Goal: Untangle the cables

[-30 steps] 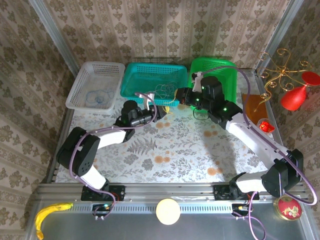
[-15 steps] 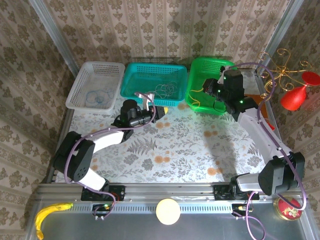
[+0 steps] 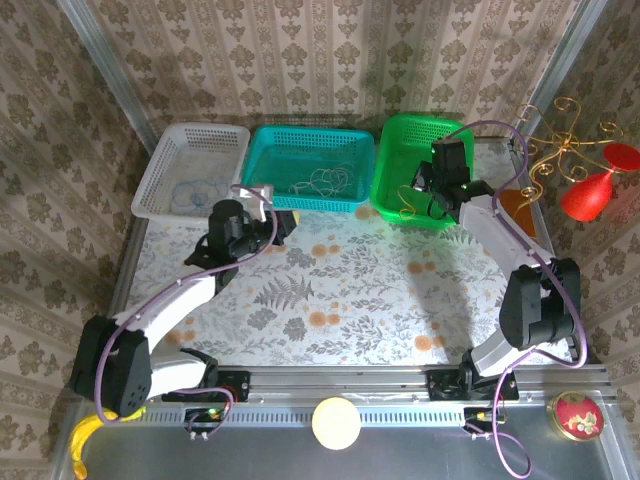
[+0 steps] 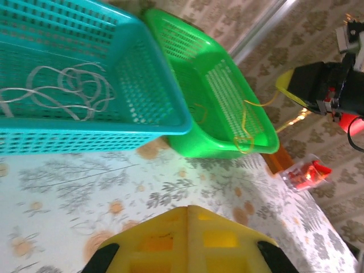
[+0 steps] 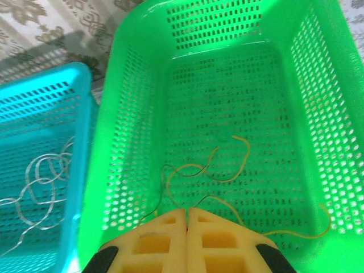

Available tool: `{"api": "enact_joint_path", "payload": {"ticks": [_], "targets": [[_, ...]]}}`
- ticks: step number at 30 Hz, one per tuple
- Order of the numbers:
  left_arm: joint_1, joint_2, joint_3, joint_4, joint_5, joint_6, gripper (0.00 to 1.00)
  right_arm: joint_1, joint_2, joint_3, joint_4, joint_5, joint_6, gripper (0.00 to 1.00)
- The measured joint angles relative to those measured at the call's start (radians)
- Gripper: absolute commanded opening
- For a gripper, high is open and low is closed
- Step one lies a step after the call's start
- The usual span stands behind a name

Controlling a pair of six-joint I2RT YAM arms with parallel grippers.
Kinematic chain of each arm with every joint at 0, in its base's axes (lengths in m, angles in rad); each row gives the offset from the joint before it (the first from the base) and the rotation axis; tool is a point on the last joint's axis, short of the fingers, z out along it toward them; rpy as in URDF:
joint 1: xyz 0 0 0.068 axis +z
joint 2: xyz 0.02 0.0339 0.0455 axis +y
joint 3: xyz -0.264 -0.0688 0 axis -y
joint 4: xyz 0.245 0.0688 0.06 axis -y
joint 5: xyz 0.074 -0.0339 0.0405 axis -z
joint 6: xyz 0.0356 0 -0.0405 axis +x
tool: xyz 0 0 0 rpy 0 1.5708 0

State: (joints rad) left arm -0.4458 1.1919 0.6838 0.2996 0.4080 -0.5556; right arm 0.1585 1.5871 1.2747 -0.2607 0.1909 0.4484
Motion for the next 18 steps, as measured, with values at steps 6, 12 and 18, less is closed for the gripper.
{"api": "enact_joint_path", "payload": {"ticks": [6,12,18], "targets": [[0.095,-0.109,-0.018,-0.121,-0.042,0.012,0.0,-0.013,0.053,0.041,0.003,0.027,-0.056,0.64],[0.192,-0.201,-0.018,-0.238,-0.057,0.041,0.32,-0.014,0.024,0.018,0.014,0.007,-0.055,0.83],[0.294,-0.275,-0.002,-0.385,-0.131,0.109,1.0,-0.005,-0.2,-0.164,0.041,-0.063,-0.046,1.0]]}}
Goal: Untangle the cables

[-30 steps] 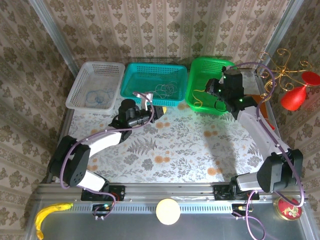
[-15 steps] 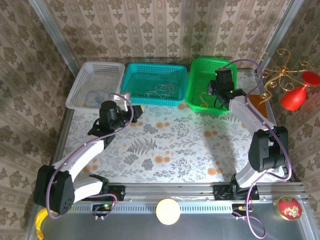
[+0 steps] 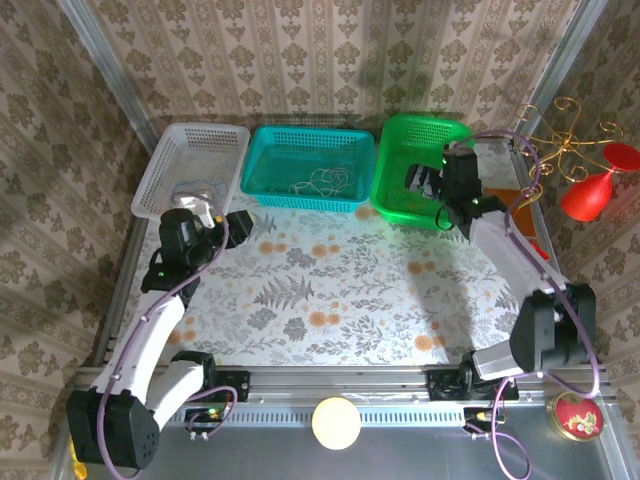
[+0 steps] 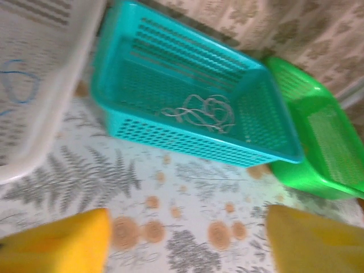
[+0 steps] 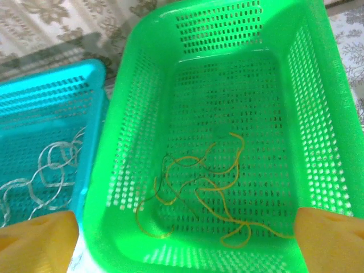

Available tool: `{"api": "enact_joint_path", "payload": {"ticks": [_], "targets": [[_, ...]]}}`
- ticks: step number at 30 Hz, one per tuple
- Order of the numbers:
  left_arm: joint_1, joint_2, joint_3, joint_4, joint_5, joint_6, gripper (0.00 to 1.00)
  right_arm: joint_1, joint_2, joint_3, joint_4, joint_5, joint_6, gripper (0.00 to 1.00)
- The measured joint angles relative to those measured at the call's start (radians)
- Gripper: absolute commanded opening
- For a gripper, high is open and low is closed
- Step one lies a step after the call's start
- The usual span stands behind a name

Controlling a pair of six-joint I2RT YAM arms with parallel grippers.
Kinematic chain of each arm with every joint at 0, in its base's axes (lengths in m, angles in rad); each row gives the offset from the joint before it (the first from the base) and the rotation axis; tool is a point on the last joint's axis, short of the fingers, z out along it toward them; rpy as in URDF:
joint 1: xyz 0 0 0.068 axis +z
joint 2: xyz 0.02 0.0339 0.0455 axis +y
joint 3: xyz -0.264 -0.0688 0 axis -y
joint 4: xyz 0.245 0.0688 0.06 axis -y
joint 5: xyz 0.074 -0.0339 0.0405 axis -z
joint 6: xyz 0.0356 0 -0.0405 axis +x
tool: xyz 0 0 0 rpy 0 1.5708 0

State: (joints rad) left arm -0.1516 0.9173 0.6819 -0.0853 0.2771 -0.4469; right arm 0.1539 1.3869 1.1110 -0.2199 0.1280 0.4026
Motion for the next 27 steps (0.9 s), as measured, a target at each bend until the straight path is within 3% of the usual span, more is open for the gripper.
{"api": "enact_joint_path", "payload": {"ticks": [7,11,14,20,27], "targets": [[0.071,-0.035,0.022,-0.064,-0.226,0.183,1.0,0.027,-0.19,-0.28,0.173,0.03,-0.034,1.0],[0.104,-0.056,-0.057,0.041,-0.315,0.29,1.0,0.031,-0.236,-0.501,0.322,0.1,-0.111,1.0],[0.109,-0.032,-0.145,0.153,-0.352,0.343,1.0,0.03,-0.234,-0.559,0.374,0.172,-0.173,1.0],[0.114,0.196,-0.288,0.462,-0.399,0.415,1.0,0.029,-0.077,-0.573,0.603,0.29,-0.275,1.0],[0.114,0.475,-0.359,0.806,-0.412,0.45,1.0,0.017,0.063,-0.587,0.822,0.282,-0.36,1.0]]}}
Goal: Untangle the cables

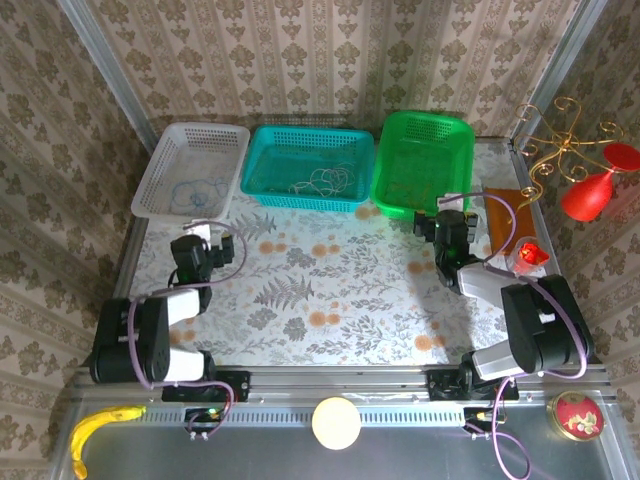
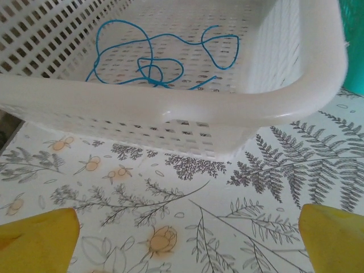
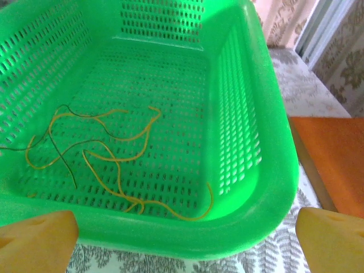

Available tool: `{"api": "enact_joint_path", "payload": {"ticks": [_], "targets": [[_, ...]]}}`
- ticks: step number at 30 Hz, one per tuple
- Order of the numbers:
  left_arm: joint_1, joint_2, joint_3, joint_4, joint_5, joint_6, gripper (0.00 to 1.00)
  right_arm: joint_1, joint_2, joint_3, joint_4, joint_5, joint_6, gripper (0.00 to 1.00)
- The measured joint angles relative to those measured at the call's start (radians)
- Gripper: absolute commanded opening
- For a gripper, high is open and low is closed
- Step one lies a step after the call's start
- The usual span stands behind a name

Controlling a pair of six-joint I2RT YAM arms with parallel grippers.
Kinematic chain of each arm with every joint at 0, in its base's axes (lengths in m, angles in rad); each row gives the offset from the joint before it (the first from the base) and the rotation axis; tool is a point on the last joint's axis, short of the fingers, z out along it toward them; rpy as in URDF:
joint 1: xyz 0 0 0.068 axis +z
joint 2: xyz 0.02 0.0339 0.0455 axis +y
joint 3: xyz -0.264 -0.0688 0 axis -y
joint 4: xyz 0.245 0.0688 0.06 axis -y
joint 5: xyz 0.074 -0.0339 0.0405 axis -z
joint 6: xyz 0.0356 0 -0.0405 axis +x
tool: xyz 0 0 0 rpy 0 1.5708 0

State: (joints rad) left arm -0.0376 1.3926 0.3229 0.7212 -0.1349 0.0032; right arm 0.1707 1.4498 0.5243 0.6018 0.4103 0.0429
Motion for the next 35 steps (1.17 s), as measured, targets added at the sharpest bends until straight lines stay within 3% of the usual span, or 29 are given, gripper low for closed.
{"api": "enact_joint_path", "payload": {"ticks": [6,10,19,35], "targets": [[0.026,0.137,0.003,0.174,0.066,0.019,1.0,-0.075,0.019,-0.054,0.132,-0.103,-0.006,1.0],[0.046,0.164,0.012,0.206,0.123,0.021,1.0,-0.106,0.05,-0.129,0.287,-0.18,-0.009,1.0],[0.046,0.164,0.061,0.192,0.185,0.037,1.0,-0.151,0.075,-0.126,0.247,-0.307,-0.013,1.0],[0.043,0.164,0.061,0.192,0.183,0.047,1.0,-0.156,0.075,-0.125,0.236,-0.338,-0.014,1.0]]}}
